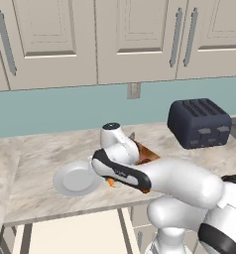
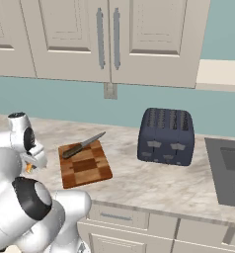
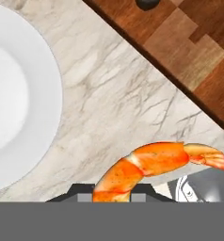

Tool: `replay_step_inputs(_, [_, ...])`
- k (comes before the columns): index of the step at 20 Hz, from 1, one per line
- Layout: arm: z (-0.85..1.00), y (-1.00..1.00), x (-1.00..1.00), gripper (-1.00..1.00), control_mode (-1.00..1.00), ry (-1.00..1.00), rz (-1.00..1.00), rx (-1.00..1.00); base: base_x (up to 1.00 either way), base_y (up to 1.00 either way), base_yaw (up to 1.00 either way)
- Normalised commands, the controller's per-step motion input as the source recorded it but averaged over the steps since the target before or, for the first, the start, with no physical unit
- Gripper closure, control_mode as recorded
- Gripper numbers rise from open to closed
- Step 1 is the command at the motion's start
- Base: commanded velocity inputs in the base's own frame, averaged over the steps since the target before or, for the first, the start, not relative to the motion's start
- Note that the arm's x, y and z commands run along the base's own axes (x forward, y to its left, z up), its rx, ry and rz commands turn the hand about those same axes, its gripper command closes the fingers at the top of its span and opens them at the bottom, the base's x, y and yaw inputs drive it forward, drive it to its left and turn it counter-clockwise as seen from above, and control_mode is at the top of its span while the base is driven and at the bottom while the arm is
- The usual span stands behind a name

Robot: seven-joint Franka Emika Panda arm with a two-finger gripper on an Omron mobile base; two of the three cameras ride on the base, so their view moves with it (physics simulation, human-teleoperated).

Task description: Pick up the knife from the drawer and place it on the cutting board. Then place the meat from the plate to the cutting board.

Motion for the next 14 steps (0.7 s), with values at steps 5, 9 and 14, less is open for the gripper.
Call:
replay_step_inputs(5, [0.35, -0.83, -0.32, 1.00, -1.00, 0.00, -0.05, 0.09, 0.00, 0.00, 0.00])
replay_step_inputs(9, [0.27, -0.78, -0.18, 1.00, -1.00, 0.00, -0.06, 0.07, 0.00, 0.00, 0.00])
replay_step_inputs(14, [0.48, -0.76, -0.01, 1.00, -1.00, 0.00, -0.05, 0.04, 0.00, 0.00, 0.00])
